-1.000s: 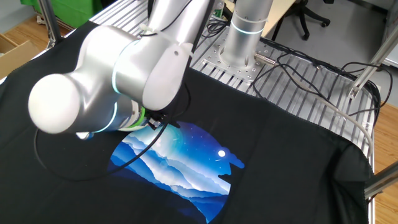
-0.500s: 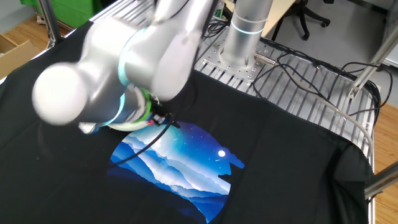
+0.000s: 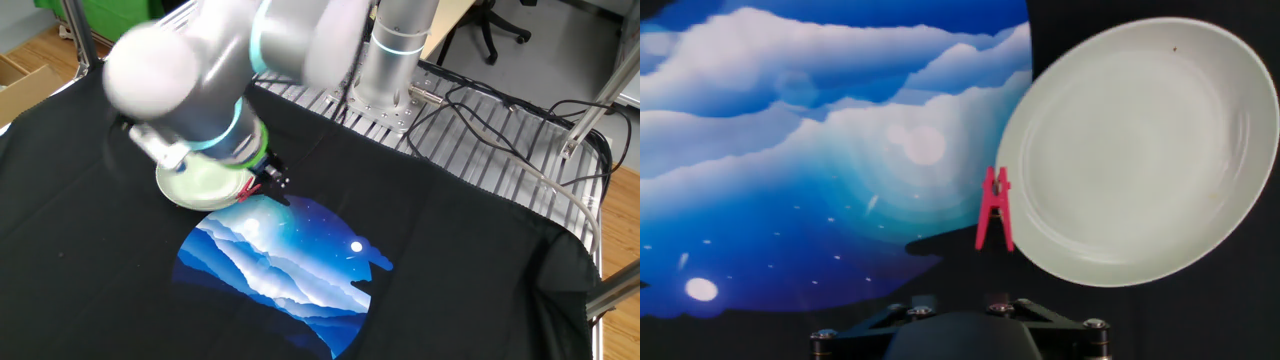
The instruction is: Use a clamp
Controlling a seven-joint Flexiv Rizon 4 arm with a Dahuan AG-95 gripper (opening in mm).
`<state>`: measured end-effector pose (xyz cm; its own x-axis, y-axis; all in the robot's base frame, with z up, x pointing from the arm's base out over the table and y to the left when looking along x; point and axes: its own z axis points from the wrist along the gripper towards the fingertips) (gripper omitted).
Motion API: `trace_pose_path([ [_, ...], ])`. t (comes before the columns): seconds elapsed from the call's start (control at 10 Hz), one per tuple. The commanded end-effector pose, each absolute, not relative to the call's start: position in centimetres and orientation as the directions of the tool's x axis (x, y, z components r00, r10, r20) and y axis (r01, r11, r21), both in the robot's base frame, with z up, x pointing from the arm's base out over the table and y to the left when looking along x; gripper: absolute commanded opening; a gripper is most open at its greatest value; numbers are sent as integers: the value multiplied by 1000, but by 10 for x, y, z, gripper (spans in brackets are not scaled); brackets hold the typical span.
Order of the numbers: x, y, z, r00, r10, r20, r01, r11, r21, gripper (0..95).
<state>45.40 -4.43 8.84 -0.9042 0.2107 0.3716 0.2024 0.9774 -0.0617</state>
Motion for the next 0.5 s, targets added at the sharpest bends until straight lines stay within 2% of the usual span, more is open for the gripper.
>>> trace_pose_path([
  [0.1, 464, -29, 96, -957, 199, 212, 197, 980, -29, 0],
  [0.5, 505, -9, 76, -983, 158, 94, 154, 987, -46, 0],
])
